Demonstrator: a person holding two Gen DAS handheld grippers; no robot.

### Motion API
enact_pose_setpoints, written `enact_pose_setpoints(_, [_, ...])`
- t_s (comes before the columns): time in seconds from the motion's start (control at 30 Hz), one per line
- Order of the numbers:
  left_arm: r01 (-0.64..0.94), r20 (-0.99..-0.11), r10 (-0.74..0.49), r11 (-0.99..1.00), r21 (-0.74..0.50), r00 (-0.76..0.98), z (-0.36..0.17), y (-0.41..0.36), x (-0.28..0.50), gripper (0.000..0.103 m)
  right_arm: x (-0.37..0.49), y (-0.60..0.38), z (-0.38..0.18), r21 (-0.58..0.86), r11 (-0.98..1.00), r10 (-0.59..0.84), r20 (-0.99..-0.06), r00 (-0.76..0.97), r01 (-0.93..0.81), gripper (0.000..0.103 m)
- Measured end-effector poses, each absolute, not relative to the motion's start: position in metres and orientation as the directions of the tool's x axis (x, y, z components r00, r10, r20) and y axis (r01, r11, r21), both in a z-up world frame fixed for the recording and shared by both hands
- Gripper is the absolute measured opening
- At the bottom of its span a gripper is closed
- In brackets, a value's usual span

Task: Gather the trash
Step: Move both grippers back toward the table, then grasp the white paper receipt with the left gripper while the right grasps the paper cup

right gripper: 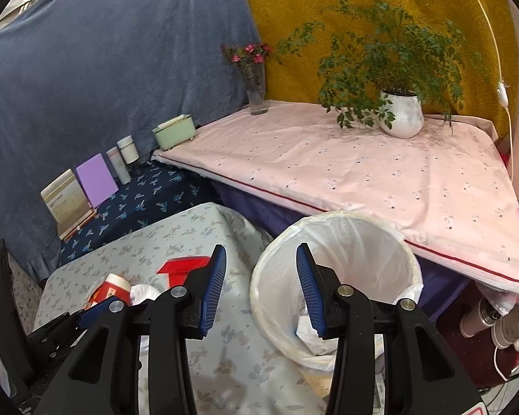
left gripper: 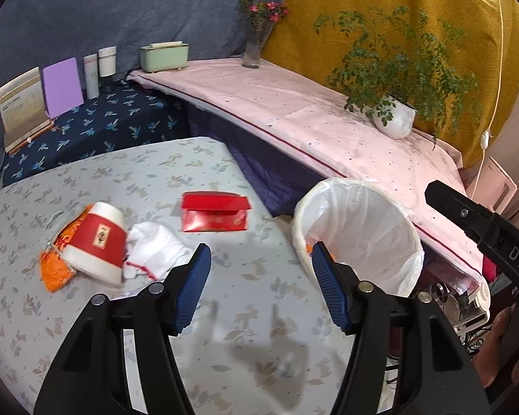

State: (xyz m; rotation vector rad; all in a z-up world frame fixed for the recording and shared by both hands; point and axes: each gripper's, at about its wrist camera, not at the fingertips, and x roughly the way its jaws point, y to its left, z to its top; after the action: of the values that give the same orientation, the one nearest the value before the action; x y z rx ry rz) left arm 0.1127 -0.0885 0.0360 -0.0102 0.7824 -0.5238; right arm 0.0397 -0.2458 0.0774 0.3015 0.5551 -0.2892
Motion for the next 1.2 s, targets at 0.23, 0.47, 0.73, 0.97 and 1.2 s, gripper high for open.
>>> enact_pose_setpoints(0.23, [0.397,-0.702,-0.407,0.898,-0.190,0.584,0.015,-0.052,0.120,0.059,0.048,-0.219,0.064,0.201,0.929,-0.143,-0.579,0.803,0.311,0.042])
enact_pose_setpoints(0.47, [0.377,-0.735,-0.357,0.914,-0.148,0.576,-0.010,-0.022,0.131,0.059,0.062,-0.200,0.047,0.219,0.935,-0.092,-0.614,0.784,0.280,0.042])
enact_pose_setpoints(0.73, [0.444,-0.766,-0.331,0.893,-0.066,0.551,-0.037,-0.013,0.135,0.059,0.072,-0.178,0.025,0.215,0.942,-0.059,-0.651,0.757,0.258,0.042])
enact_pose_setpoints(0.97, [0.471,-0.787,-0.337,0.880,-0.068,0.517,-0.057,-0.012,0.144,0.054,0.081,-0.163,0.006,0.220,0.944,-0.029,-0.683,0.730,0.244,0.042])
enact_pose_setpoints(1.2, [0.495,-0.806,-0.356,0.864,-0.090,0.474,-0.066,-0.018,0.146,0.026,0.085,-0.152,-0.012,0.216,0.948,-0.013,-0.711,0.703,0.236,0.042])
